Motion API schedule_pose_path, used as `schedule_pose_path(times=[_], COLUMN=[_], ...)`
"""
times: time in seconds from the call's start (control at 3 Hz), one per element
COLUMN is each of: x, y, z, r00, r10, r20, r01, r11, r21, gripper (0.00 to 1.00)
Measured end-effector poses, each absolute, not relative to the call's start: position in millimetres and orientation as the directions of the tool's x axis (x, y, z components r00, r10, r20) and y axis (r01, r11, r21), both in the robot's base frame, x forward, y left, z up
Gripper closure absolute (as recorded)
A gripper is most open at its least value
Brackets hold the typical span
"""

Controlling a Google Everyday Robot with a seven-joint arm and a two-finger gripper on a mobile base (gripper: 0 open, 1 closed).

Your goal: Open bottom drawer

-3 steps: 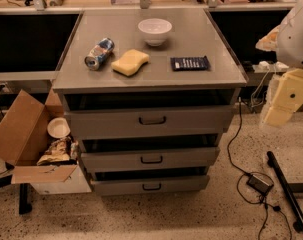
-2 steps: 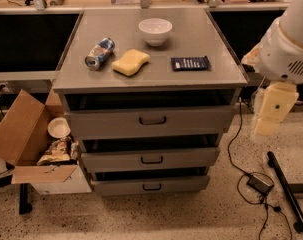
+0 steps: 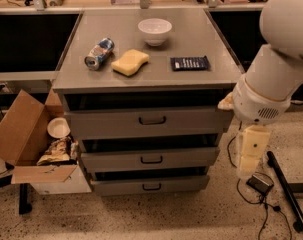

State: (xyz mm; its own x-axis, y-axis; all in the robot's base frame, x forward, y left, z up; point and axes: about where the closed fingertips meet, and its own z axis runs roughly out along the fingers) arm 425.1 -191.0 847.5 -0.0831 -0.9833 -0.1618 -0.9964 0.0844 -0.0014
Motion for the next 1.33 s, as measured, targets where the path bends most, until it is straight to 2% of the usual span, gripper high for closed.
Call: schedule_pose_path(times=[0.33,0.67,1.33], x=[402.0,402.0,421.8], y=[-186.4,-186.4,-187.5], z=[792.9,792.9,707.6], r00=[-0.082,-0.082,-0.034], r10=[-0.979,-0.979,-0.966], r20=[-0.189,-0.189,-0.258], r01=[-0.995,-0.995,-0.998], r11=[0.069,0.069,0.020], r21=[0.075,0.075,0.055], gripper=[0.00,0.00,0.00])
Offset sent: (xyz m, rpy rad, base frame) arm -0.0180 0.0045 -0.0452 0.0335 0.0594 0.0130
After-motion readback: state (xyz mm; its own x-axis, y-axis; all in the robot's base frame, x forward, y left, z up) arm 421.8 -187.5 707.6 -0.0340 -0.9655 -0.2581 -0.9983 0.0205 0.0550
